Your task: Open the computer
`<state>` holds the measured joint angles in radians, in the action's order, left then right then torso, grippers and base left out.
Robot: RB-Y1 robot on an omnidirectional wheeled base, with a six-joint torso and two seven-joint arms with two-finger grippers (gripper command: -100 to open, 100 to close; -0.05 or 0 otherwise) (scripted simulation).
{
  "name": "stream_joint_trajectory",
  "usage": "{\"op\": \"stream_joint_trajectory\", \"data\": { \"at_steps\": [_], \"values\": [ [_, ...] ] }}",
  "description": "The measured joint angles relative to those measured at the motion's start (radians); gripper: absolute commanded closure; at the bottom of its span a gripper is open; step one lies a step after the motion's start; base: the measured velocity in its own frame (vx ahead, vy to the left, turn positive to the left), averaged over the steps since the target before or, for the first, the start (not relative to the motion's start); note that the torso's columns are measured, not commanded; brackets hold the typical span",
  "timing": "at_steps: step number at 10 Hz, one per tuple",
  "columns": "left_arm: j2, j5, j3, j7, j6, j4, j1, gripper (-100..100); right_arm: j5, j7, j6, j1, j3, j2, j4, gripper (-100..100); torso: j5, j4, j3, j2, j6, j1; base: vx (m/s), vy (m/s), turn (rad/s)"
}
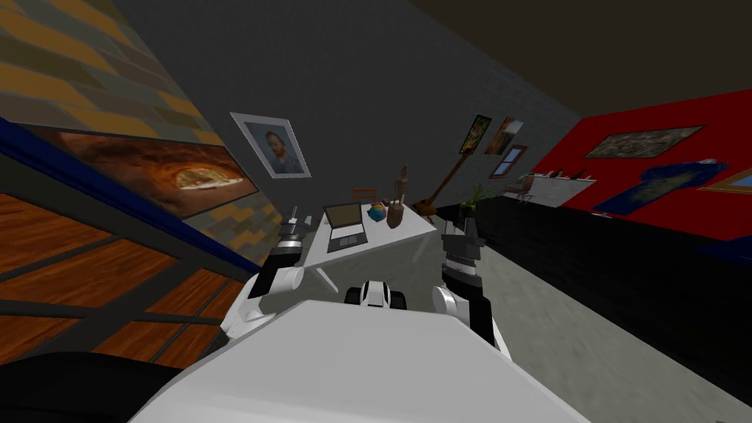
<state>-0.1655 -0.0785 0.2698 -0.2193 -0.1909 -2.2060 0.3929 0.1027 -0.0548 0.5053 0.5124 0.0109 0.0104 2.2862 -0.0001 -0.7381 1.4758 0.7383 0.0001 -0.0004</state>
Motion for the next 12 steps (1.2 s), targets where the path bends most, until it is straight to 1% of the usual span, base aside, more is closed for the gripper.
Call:
{"op": "stream_joint_trajectory", "data": {
  "at_steps": [2,4,5,7,9,10,12],
  "values": [
    [-0.003,0.004,0.049,-0.019,0.032,0.033,-0.034,-100,0.0,0.0,0.0,0.0,0.0,0.0,0.0,0,0.0,0.0,0.0,0.0,0.0,0.001,0.054,-0.078,-0.188],
    [-0.01,0.003,0.102,-0.044,0.052,0.066,-0.053,-100,0.0,0.0,0.0,0.0,0.0,0.0,0.0,0,0.0,0.0,0.0,0.0,0.0,0.0,0.042,-0.083,-0.217],
    [-0.006,0.005,0.123,-0.053,0.069,0.07,-0.06,-100,0.0,0.0,0.0,0.0,0.0,0.0,0.0,0,0.0,0.0,0.0,0.001,0.0,0.0,0.046,-0.081,-0.202],
    [-0.013,0.002,0.176,-0.077,0.115,0.086,-0.087,-100,0.0,0.0,0.0,0.0,0.0,0.0,0.0,0,0.0,0.0,0.0,0.0,0.0,0.0,0.045,-0.084,-0.163],
    [0.001,0.007,0.216,-0.093,0.139,0.109,-0.105,-100,0.0,0.0,0.0,0.0,0.0,0.0,0.0,0,0.0,0.0,0.0,0.0,0.0,0.001,0.053,-0.073,-0.181],
    [0.007,0.011,0.237,-0.1,0.152,0.129,-0.125,-100,0.0,0.0,0.0,0.0,0.0,0.0,0.0,0,0.0,0.0,0.001,-0.001,0.0,0.001,0.061,-0.079,-0.219],
    [0.015,0.011,0.285,-0.122,0.186,0.15,-0.144,-100,0.0,0.0,0.0,0.0,0.0,0.0,0.0,0,0.0,0.0,0.0,0.0,0.0,0.001,0.059,-0.067,-0.215]
  ]
}}
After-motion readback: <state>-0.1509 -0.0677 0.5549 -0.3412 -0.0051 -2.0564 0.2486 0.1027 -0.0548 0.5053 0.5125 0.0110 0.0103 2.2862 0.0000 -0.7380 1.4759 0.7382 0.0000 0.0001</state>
